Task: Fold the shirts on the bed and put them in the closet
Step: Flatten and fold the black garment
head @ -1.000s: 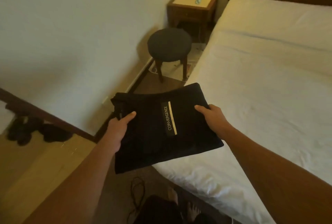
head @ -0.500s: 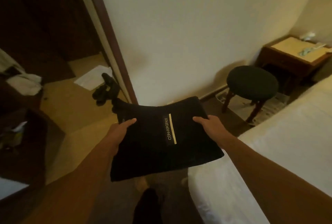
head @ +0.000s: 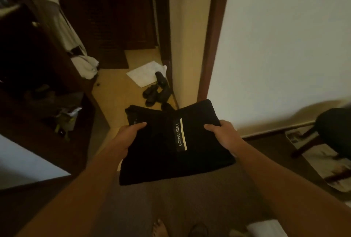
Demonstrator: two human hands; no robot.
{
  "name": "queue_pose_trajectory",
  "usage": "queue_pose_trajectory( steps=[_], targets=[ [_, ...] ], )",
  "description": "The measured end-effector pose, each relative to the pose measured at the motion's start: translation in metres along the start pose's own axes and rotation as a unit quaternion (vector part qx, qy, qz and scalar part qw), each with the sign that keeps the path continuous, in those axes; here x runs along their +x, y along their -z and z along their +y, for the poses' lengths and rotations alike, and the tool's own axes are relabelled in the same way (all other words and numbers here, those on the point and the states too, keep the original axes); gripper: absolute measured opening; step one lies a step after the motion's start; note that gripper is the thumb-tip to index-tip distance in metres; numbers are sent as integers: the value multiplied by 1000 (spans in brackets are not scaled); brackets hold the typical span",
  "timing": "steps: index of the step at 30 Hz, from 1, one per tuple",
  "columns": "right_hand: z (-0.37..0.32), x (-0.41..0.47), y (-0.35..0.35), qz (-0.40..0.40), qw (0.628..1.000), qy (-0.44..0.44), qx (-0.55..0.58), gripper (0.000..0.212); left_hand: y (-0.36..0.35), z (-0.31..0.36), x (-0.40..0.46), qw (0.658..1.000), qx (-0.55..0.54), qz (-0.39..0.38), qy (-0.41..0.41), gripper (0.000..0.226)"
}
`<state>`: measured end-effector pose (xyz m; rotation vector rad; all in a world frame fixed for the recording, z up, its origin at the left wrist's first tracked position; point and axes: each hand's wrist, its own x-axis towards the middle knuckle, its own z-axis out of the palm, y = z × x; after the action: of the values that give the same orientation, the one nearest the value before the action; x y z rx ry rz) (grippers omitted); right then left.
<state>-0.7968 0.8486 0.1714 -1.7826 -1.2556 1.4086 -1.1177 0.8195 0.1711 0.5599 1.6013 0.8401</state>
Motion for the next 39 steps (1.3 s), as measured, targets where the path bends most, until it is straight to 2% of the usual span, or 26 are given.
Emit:
queue_pose_trajectory(
  steps=[2,4,5,9,15,18,27,32,36,39],
  targets=[
    [-29,25,-26,-3,1000,14,-12,40,31,26,19,1000,-13,-1,-7,56],
    [-57,48,-50,-13,999,30,-18,43,59,49,37,1000,-17,8,-14,77],
    [-71,59,-63,-20,999,36,-20,44,74,59,46,1000,-20,14,-18,78],
    [-114,101,-103,-43,998,49,-22,40,108,94,73,996,-8,56,-65,48],
    [-162,168,-150,-66,995,71,-35,42,148,135,130,989,-2,113,-93,41],
    [-187,210,-167,-65,993,86,-43,44,152,164,162,986,1,125,-107,29],
    [-273,361,-173,-79,988,105,-86,46,152,256,274,982,-44,148,-107,39],
    [-318,430,-183,-94,985,105,-100,48,161,295,327,981,-69,157,-90,64],
    [-350,480,-201,-104,985,101,-98,49,170,332,367,979,-68,166,-94,41],
    [-375,519,-223,-110,985,97,-95,48,186,361,405,980,-58,169,-93,39]
  ],
)
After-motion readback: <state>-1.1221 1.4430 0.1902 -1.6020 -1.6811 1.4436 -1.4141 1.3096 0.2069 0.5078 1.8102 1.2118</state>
